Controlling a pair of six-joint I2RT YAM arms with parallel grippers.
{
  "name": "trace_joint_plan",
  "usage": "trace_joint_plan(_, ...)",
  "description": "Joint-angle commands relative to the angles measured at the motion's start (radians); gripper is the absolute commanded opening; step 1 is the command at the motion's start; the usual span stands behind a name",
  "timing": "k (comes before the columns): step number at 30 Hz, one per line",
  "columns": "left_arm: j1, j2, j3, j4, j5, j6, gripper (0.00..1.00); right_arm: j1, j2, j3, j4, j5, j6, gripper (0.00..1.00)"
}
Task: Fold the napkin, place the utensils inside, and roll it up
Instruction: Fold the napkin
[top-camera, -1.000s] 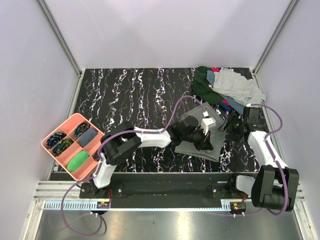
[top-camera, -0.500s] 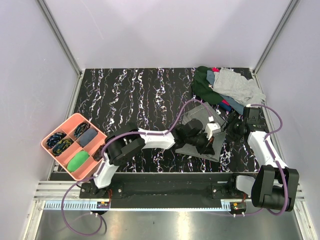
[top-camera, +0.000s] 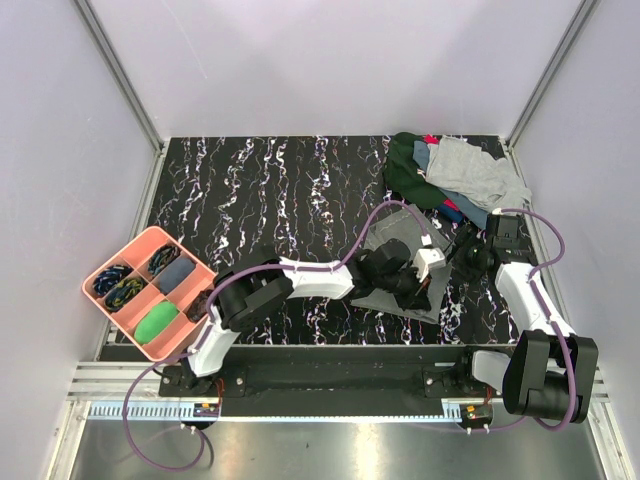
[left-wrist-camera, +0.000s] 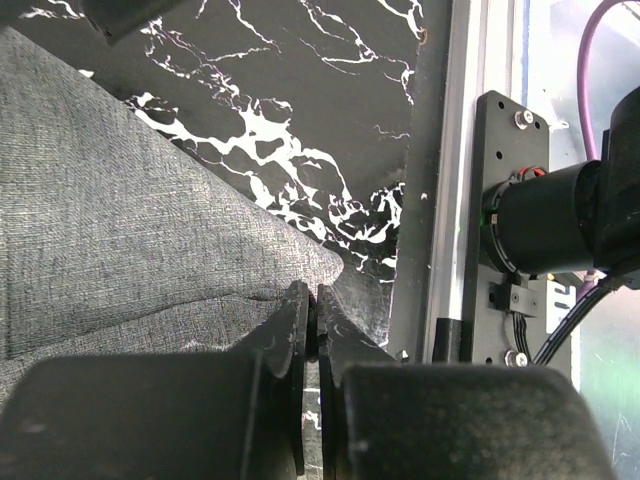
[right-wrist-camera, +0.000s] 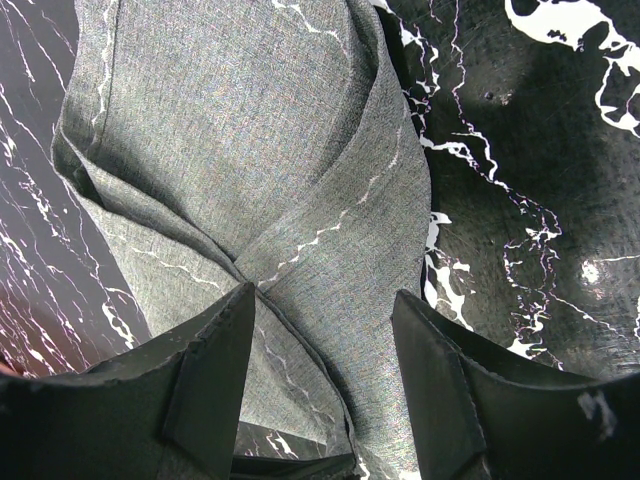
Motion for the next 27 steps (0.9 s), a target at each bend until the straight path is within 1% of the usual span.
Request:
trace_joint_plan(1,-0.004,0.004,0.041,0.051,-0.039,-0.003,0.0,-0.002,-0.011,-0.003,0.026,-0.028,0.003,0.65)
trace_joint_plan(9,-0.007,0.028,0.069,0.062,-0.059,-0.015,0.0,-0.002,-0.005,-0.007,0.032,-0.031,0.003,0.66)
trace_joint_plan(16,-0.013,0.057,0.095,0.064,-0.042,-0.037,0.01,-0.002,-0.008,-0.003,0.03,-0.014,0.009,0.66)
trace_joint_plan(17,-0.015,0.06,0.096,0.059,-0.036,-0.04,0.07,-0.002,-0.008,-0.003,0.03,-0.014,0.009,0.66)
trace_joint_plan(18,-0.015,0.057,0.096,0.057,-0.033,-0.04,0.19,-0.002,-0.011,-0.003,0.03,-0.011,0.011,0.66)
trace_joint_plan(19,-0.015,0.053,0.096,0.057,-0.033,-0.04,0.26,-0.002,-0.017,-0.003,0.03,-0.008,0.012,0.66)
trace_joint_plan(20,-0.015,0.042,0.095,0.057,-0.036,-0.04,0.37,-0.002,-0.019,-0.003,0.03,-0.007,0.014,0.67)
trace_joint_plan(21,-0.013,0.034,0.096,0.057,-0.037,-0.041,0.56,-0.002,-0.023,-0.003,0.027,-0.007,0.012,0.68)
trace_joint_plan(24,-0.015,-0.01,0.089,0.073,-0.039,-0.054,0.74,-0.002,-0.049,0.006,0.012,-0.004,0.014,0.71)
trace_joint_plan(27,-0.015,-0.064,0.07,0.102,-0.033,-0.074,0.81,-0.002,-0.074,0.026,-0.023,0.016,0.006,0.72)
